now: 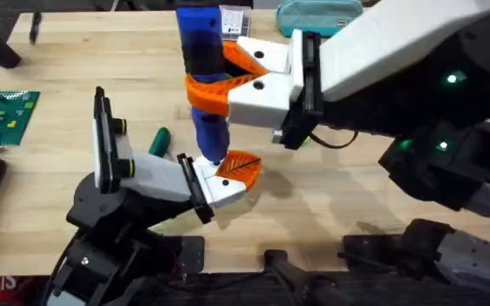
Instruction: Pick up the gripper from the table and insert it into the empty holder that is missing its gripper. Then pick up a screw, insert it into the mounting hole, and use the screwdriver to tighten it. Finally, clean up the table by picking up the vegetable and placing it into the bucket.
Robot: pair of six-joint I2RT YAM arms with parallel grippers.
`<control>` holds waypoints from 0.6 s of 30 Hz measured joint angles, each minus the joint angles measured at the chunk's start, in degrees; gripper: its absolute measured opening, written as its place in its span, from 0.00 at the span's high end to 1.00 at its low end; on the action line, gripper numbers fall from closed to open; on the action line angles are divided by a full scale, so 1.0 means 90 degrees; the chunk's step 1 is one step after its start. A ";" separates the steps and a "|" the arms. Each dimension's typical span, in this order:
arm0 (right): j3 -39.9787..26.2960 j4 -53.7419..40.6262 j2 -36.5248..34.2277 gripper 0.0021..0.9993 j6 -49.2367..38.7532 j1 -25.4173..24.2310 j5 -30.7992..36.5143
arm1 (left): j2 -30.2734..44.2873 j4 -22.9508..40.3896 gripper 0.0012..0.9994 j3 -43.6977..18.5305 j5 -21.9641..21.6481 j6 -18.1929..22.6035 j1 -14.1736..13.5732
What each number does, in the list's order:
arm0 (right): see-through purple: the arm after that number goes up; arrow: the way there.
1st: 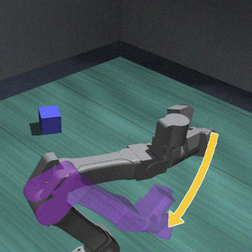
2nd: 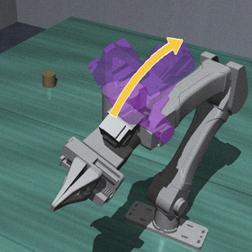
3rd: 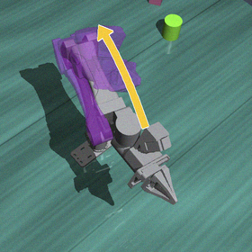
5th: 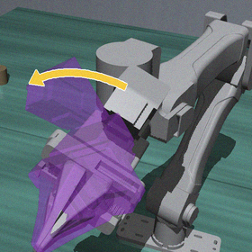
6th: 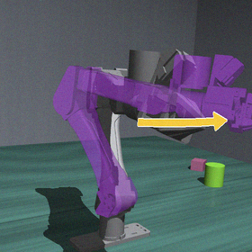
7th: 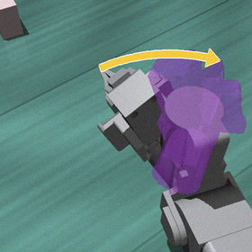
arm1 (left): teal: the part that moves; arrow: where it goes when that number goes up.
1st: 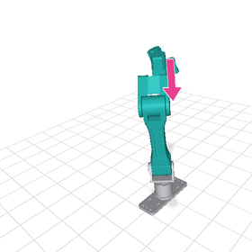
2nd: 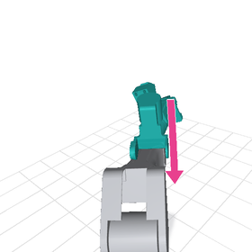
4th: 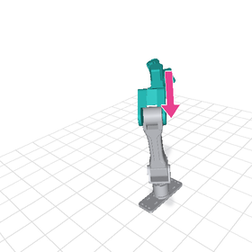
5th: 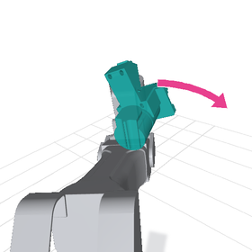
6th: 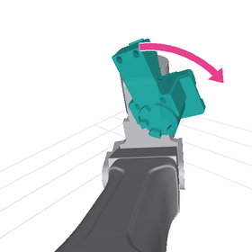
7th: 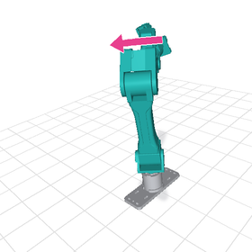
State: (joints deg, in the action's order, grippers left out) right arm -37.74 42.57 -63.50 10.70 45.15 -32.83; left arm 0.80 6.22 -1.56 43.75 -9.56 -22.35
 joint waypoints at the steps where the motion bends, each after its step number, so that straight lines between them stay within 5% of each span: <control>1: 0.0001 0.0070 0.0001 0.96 0.0002 0.0001 -0.0009 | 0.0000 0.0002 0.99 0.0000 0.0002 -0.0002 0.0000; 18: 0.0141 0.1753 0.0126 0.96 0.0335 0.0007 0.0053 | -0.0005 0.0012 0.99 -0.0010 0.0000 0.0041 0.0000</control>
State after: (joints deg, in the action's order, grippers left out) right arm -36.47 58.35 -62.37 13.72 45.21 -32.35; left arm 0.75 6.33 -1.65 43.75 -9.19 -22.35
